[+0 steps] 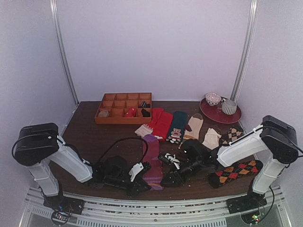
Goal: Roll the socks
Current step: Roll a pair of socks at the center of the board.
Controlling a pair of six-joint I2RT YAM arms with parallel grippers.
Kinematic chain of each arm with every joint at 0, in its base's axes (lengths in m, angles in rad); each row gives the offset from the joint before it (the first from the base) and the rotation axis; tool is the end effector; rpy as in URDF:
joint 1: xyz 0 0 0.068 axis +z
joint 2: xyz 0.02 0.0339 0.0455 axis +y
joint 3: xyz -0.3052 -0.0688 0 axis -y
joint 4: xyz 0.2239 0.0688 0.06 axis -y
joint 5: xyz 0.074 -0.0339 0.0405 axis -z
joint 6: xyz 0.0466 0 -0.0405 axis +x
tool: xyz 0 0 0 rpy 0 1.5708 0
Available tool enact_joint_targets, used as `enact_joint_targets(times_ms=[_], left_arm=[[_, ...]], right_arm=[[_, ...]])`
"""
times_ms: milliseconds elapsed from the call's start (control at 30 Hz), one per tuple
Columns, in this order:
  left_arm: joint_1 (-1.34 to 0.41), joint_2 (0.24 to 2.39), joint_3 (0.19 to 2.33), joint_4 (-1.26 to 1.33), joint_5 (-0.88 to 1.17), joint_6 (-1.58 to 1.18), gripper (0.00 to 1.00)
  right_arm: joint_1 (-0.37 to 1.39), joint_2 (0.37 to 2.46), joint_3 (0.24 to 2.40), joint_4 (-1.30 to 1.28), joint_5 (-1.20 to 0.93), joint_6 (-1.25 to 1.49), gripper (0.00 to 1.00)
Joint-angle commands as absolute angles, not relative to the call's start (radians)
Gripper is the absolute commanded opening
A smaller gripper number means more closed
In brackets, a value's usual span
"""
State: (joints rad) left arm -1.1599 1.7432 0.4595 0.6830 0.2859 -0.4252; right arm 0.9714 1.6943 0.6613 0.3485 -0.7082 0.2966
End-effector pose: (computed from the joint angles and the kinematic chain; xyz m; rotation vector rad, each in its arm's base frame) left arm 0.1043 -0.2722 0.1493 1.0334 2.1778 -1.1451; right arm 0.1491 0.2719 0.1856 -1.2168 2.1698 1.4187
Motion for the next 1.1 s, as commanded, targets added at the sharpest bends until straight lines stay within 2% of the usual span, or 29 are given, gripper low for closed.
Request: enact_joint_targets(times_ms=[0, 133, 300, 433, 533, 800, 1067], left_arm=[[-1.131, 1.778, 0.422, 0.471, 0.36, -0.603, 0.0], [-1.111, 1.787, 0.416, 0.456, 0.404, -0.641, 0.0], [-1.103, 1.814, 0.413, 0.457, 0.419, -0.645, 0.0], [-1.103, 1.837, 0.414, 0.475, 0.437, -0.643, 0.0], [-1.103, 1.842, 0.416, 0.476, 0.438, -0.637, 0.0], [-1.103, 1.832, 0.411, 0.466, 0.428, -0.627, 0.0], [-1.103, 1.821, 0.408, 0.46, 0.411, -0.614, 0.0]], right_arm=[[1.014, 1.542, 0.541, 0.53, -0.401, 0.047, 0.38], [1.092, 1.512, 0.475, 0.643, -0.304, -0.149, 0.41], [1.213, 1.589, 0.556, 0.554, -0.193, -0.3, 0.42], [1.277, 1.647, 0.577, 0.544, -0.088, -0.35, 0.42], [1.28, 1.655, 0.574, 0.551, -0.091, -0.351, 0.41], [1.287, 1.719, 0.61, 0.507, -0.052, -0.342, 0.35], [1.285, 1.768, 0.652, 0.417, -0.038, -0.274, 0.17]])
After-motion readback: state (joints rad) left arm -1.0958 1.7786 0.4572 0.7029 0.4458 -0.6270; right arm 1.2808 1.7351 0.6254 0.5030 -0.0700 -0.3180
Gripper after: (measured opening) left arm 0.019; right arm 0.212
